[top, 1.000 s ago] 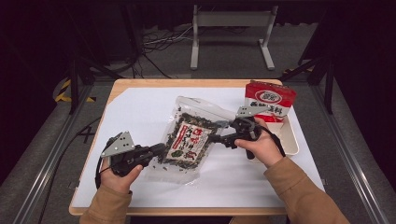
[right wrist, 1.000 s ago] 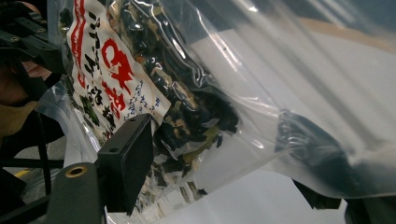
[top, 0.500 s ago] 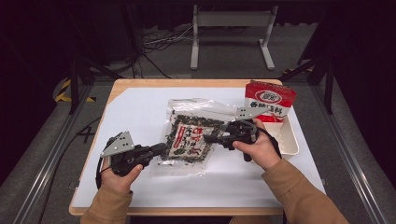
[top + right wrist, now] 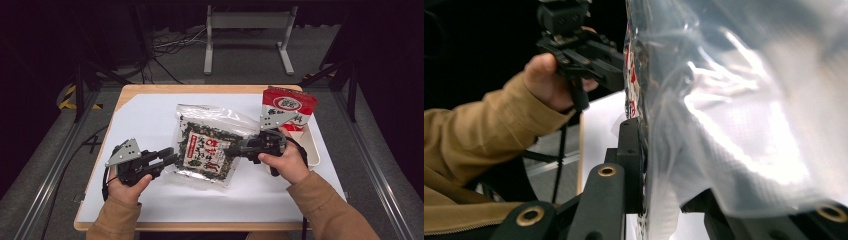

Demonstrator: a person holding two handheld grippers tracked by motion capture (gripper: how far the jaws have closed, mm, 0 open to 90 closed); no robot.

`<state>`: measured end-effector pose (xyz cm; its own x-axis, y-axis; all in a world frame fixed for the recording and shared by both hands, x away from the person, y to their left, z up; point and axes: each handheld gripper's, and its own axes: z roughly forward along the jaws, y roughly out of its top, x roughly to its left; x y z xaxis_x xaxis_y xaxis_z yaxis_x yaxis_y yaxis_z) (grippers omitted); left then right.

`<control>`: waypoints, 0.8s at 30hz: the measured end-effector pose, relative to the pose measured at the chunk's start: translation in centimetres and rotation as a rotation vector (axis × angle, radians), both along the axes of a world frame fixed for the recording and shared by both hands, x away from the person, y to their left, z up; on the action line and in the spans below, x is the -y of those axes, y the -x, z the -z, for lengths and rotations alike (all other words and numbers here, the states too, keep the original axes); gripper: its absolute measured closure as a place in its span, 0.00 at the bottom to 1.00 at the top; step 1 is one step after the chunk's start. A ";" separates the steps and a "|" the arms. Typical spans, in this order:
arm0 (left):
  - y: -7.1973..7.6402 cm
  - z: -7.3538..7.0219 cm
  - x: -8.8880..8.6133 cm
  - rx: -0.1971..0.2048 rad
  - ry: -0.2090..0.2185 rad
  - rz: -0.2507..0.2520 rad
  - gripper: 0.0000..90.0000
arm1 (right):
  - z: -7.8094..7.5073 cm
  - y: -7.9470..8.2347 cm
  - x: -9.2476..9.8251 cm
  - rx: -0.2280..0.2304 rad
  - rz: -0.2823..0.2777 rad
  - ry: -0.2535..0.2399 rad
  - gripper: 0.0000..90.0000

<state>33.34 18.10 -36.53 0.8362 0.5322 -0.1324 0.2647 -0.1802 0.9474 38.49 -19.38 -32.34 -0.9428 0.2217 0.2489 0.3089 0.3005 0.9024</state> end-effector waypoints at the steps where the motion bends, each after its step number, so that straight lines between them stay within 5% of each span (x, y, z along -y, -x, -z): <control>1: 0.0 0.0 0.0 0.001 -0.009 -0.002 0.75 | -0.2 0.1 0.2 0.004 0.012 0.012 0.85; 14: -0.7 0.6 -0.8 -0.017 -0.119 -0.077 0.65 | -3.8 1.2 4.5 0.028 0.138 0.077 0.85; 24: -1.0 1.0 -1.2 -0.030 -0.147 -0.101 0.63 | -6.0 1.8 7.1 0.060 0.219 0.114 0.85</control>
